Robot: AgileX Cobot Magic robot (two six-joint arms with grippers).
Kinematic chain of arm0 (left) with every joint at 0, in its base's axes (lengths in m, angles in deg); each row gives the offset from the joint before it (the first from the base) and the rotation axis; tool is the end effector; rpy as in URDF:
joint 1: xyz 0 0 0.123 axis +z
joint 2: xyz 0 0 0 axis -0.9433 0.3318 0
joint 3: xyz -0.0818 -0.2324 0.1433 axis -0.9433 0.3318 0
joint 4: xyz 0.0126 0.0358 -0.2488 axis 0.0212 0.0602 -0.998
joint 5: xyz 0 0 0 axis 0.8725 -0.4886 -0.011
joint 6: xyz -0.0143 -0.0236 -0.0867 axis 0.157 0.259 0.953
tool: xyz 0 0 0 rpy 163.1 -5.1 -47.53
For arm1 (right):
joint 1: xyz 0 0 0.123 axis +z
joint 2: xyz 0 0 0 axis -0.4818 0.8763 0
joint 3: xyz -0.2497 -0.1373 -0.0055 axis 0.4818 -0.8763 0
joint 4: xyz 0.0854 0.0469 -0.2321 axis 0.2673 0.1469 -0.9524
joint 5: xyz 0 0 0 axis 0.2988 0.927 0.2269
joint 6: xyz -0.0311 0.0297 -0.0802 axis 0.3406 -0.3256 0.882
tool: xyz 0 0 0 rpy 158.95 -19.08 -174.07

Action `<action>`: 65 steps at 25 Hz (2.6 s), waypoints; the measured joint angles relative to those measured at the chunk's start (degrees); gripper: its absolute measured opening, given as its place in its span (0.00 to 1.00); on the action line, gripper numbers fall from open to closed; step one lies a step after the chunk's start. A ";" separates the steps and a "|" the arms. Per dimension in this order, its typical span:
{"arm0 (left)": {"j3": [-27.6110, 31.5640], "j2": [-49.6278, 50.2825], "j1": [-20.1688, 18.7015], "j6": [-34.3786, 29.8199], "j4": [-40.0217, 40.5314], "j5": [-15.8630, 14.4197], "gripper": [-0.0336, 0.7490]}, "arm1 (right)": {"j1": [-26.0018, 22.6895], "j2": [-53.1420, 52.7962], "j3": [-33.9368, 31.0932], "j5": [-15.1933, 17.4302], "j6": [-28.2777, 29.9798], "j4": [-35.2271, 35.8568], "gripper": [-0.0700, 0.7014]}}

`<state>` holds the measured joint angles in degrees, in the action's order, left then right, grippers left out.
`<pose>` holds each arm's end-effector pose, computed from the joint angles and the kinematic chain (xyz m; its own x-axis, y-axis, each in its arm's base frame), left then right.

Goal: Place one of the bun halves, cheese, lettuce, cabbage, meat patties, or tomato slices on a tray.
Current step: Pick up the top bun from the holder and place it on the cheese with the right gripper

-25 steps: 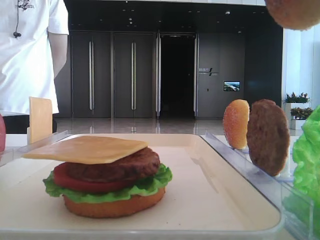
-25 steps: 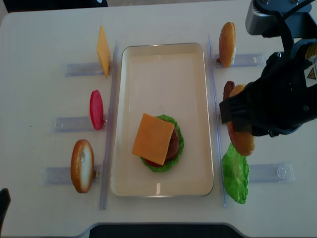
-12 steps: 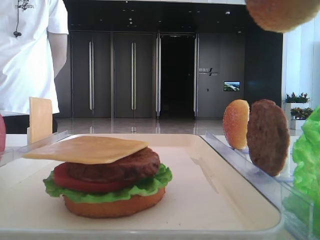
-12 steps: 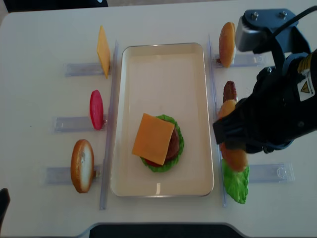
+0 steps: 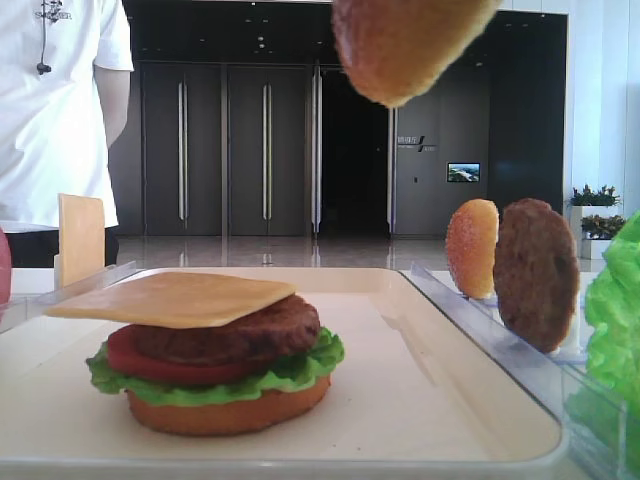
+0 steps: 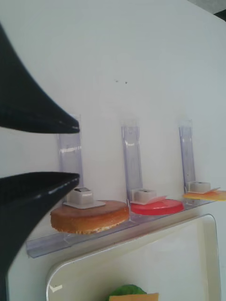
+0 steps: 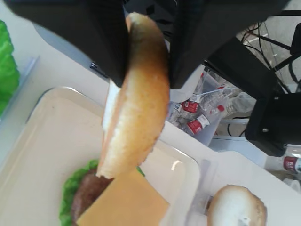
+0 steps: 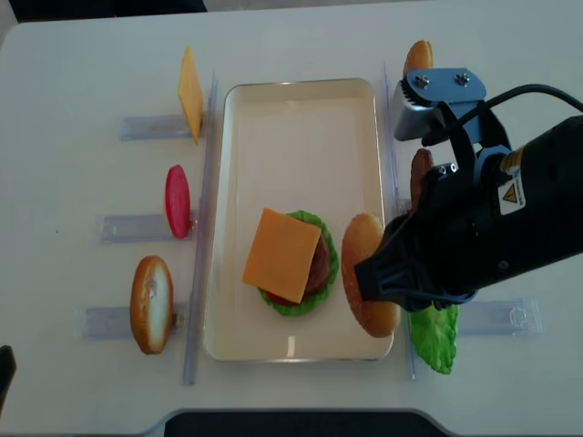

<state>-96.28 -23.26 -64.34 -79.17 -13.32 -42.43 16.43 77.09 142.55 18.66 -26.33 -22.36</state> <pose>-0.0063 -0.0056 0.2670 -0.5072 0.0628 -0.8595 -0.0034 0.9972 0.0749 0.1354 0.1829 0.3183 -0.8786 -0.3431 -0.3321 -0.4715 0.7339 0.4890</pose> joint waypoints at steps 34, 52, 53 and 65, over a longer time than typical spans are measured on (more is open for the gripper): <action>0.00 0.00 0.00 0.00 0.00 0.00 0.32 | -15.58 19.52 -2.85 6.21 54.10 48.40 0.37; 0.00 0.00 0.00 0.00 0.00 0.00 0.32 | -18.94 28.77 -2.85 11.49 68.02 57.64 0.37; 0.00 0.00 0.00 0.00 0.00 0.00 0.32 | -18.99 28.84 -2.85 11.68 68.57 57.75 0.37; 0.00 0.00 0.00 0.00 0.00 0.00 0.32 | -18.99 31.65 -2.85 12.95 71.51 57.90 0.37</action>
<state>-96.28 -23.26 -64.34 -79.17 -13.32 -42.43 -2.55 108.74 139.70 31.61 45.17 35.54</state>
